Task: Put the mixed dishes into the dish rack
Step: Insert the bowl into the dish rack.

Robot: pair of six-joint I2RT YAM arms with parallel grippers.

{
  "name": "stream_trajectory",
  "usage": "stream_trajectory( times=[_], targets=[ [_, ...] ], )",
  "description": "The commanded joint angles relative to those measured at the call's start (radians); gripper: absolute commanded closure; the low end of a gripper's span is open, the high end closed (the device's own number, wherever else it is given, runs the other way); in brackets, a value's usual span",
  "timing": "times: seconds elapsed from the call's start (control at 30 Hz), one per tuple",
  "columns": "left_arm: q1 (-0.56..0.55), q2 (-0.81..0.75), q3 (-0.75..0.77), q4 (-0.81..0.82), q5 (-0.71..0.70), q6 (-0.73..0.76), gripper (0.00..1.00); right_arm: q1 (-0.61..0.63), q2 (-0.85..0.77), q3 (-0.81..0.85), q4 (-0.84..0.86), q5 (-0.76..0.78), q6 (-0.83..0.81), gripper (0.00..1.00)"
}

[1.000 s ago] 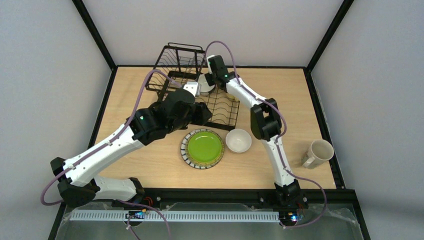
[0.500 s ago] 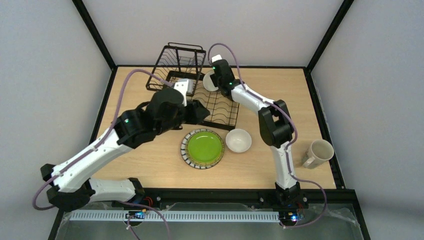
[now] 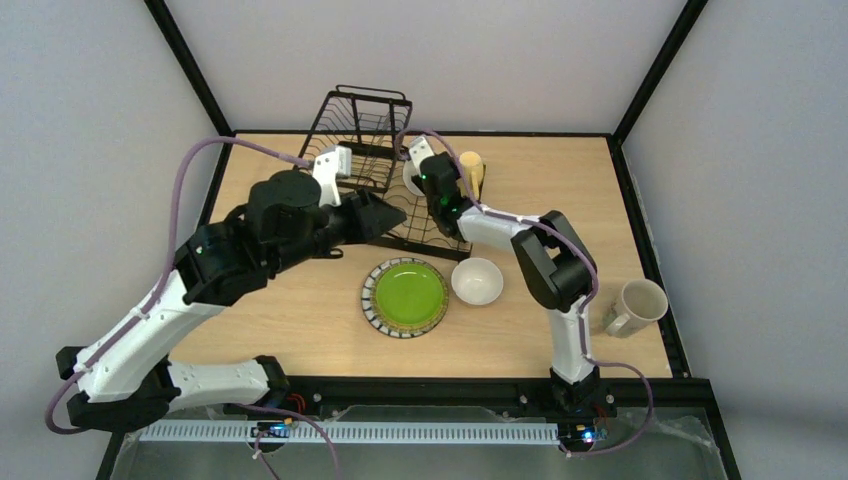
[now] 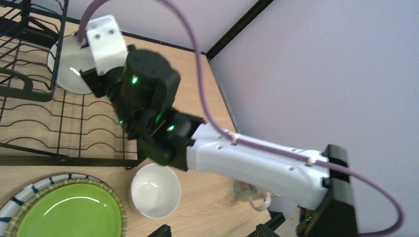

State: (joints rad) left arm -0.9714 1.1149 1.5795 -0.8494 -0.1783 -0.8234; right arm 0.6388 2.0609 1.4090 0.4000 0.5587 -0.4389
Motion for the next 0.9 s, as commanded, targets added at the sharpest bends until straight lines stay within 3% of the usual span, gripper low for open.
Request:
stream_trajectory(
  times=[0.0, 0.4, 0.87],
  targets=[
    [-0.004, -0.022, 0.055, -0.046, 0.027, -0.056, 0.02, 0.032, -0.054, -0.067, 0.357, 0.108, -0.151, 1.0],
    [-0.003, -0.096, 0.048, -0.058, 0.028, -0.105, 0.02, 0.125, -0.041, -0.225, 0.681, 0.154, -0.407, 1.0],
    [-0.004, -0.162, 0.008, -0.036, -0.012, -0.118, 0.02, 0.205, -0.059, -0.346, 0.837, 0.181, -0.558, 1.0]
  ],
)
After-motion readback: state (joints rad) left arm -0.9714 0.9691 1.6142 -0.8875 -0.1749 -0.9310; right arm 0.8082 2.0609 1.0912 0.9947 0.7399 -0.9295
